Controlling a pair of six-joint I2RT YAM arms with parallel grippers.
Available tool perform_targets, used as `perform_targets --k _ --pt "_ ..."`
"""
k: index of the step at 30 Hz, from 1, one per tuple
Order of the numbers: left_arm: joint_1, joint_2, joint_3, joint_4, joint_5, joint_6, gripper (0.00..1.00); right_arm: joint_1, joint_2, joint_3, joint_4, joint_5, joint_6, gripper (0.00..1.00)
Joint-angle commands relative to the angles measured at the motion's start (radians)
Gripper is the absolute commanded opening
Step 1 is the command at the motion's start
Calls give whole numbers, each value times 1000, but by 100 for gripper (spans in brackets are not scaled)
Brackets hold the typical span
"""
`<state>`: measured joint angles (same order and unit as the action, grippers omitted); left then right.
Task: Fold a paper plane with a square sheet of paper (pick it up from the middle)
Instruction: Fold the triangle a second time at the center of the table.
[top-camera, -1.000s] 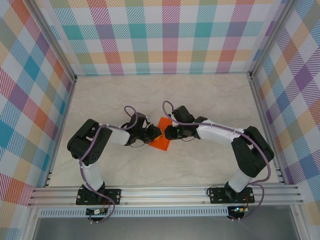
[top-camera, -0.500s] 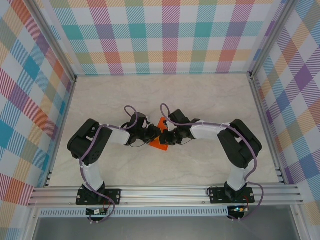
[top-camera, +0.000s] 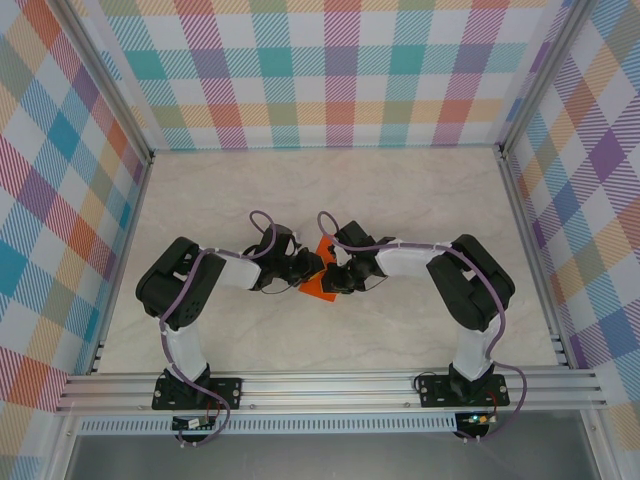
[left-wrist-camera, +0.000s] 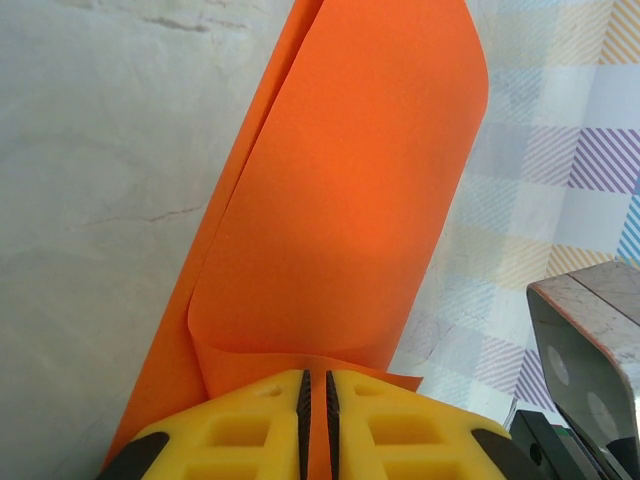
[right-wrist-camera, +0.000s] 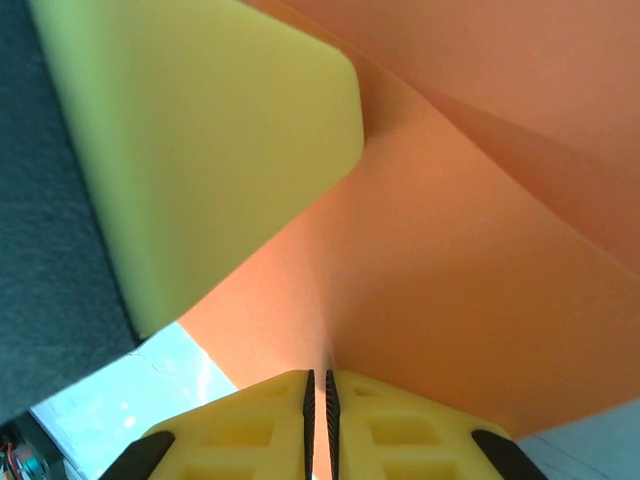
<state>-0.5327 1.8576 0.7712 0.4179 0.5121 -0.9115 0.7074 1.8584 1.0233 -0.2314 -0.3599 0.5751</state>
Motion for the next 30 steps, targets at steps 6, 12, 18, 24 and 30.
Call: perform_targets --k 6,12,18,24,30 --pt "-18 64 -10 -73 -52 35 15 -4 44 9 -66 -27 -28 16" --pt "-19 56 -20 -71 -52 37 15 -4 -35 14 -51 -68 -22 15" --pt "-18 49 -22 -77 -50 42 15 -4 -43 21 -43 -110 10 9" --pt "-18 47 -24 -77 -50 42 14 -12 24 -1 -13 -123 69 7" --pt "-18 45 -27 -78 -53 41 14 -32 79 -37 45 -154 117 6"
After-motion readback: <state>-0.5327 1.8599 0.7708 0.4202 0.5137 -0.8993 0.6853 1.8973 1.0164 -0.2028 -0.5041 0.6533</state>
